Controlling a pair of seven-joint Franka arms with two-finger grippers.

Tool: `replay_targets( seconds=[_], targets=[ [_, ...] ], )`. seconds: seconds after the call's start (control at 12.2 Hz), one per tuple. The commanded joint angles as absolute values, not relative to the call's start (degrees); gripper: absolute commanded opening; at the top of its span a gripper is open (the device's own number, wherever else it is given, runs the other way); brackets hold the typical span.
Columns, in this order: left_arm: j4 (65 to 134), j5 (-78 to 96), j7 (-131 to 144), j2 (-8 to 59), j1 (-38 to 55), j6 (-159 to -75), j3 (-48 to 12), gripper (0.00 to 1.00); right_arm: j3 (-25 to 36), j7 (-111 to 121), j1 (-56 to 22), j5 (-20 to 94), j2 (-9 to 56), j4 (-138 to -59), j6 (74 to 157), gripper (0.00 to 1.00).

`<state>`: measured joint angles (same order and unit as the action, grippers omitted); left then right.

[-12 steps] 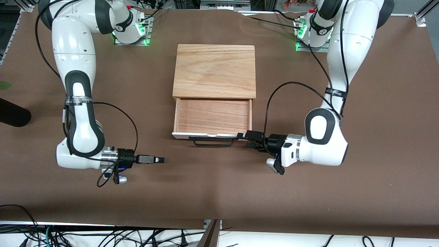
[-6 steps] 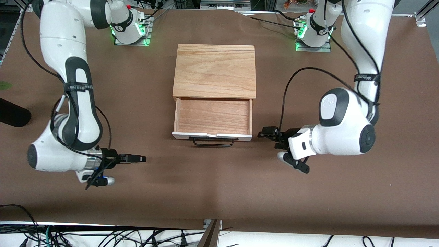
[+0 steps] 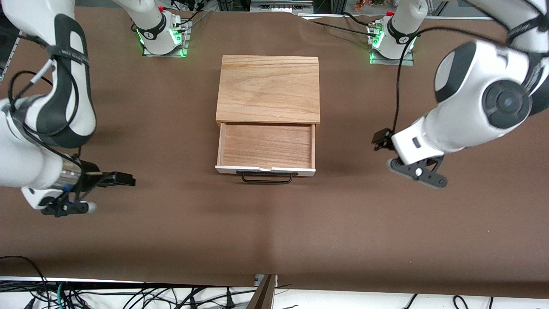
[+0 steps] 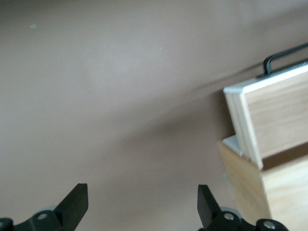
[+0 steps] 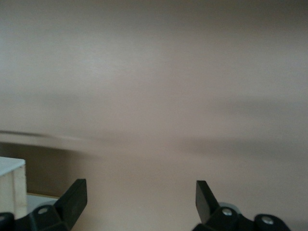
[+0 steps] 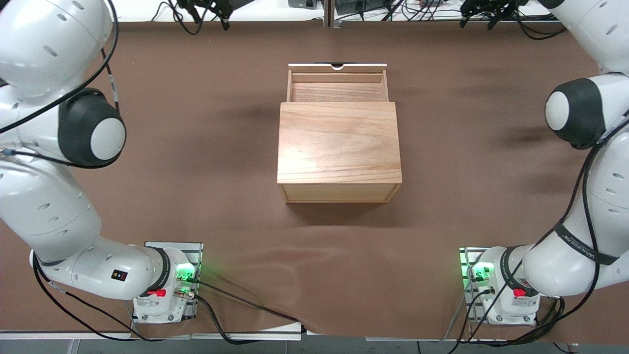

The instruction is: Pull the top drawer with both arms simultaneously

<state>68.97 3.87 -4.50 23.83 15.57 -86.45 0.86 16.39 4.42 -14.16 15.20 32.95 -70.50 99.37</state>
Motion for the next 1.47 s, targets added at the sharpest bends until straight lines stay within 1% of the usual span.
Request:
replay_targets(
  seconds=[0.0, 0.08, 0.24, 0.33, 0.41, 0.49, 0.57, 0.73, 0.9, 0.98, 1.14, 1.39],
  targets=[
    [77.0, 1.7, -3.5, 16.1, 14.3, -85.7, 2.1, 1.00, 15.9, 4.0, -13.2, 9.9, 25.7, -75.5, 99.8, 1.00],
    [78.4, 1.4, -3.5, 14.4, 10.5, -85.8, 0.7, 1.00, 15.9, 4.0, -12.3, 8.3, 22.9, -76.5, 99.9, 1.00],
    [82.0, -2.9, 2.9, 11.4, 3.6, -86.9, -5.9, 1.00, 15.9, 4.2, -12.0, 4.1, 17.9, -76.7, 98.9, 1.00],
    [86.8, -3.0, 7.8, 7.9, 2.1, -91.1, -6.6, 1.00, 15.9, 4.0, -11.2, 4.0, 15.3, -76.8, 98.4, 1.00],
    [96.7, -3.6, 8.0, 1.0, 2.4, -97.1, -6.8, 1.00, 15.8, 3.8, -10.2, 4.1, 14.4, -76.9, 96.3, 1.00],
    [103.6, -3.5, 7.8, -3.2, 2.4, -101.9, -6.9, 1.00, 15.8, 3.6, -9.9, 3.8, 13.1, -76.9, 94.8, 1.00],
    [104.6, -2.7, 7.2, -3.9, 1.9, -101.8, -6.8, 1.00, 15.3, 3.7, -9.8, 3.5, 12.1, -77.0, 93.1, 1.00],
    [104.3, -2.5, 5.3, -4.0, 1.9, -101.6, -6.5, 1.00, 13.8, 3.7, -9.4, 2.8, 10.8, -77.6, 90.8, 1.00],
    [103.8, -2.5, 4.6, -4.0, 1.9, -100.6, -6.5, 1.00, 11.4, 3.4, -9.3, -0.5, 8.6, -82.7, 91.6, 1.00],
    [103.5, -2.5, 4.6, -4.0, 2.0, -99.9, -6.5, 1.00, 10.2, 3.6, -8.4, -1.7, 8.4, -83.3, 92.1, 1.00],
    [103.3, -2.5, 4.6, -3.7, 1.8, -99.8, -6.4, 1.00, 9.8, 3.9, -6.9, -1.3, 8.3, -83.3, 92.2, 1.00],
    [99.5, -2.5, 4.7, -1.8, 1.8, -96.6, -6.8, 1.00, 9.9, 4.2, -7.0, -2.0, 10.5, -82.4, 90.8, 1.00]
  ],
)
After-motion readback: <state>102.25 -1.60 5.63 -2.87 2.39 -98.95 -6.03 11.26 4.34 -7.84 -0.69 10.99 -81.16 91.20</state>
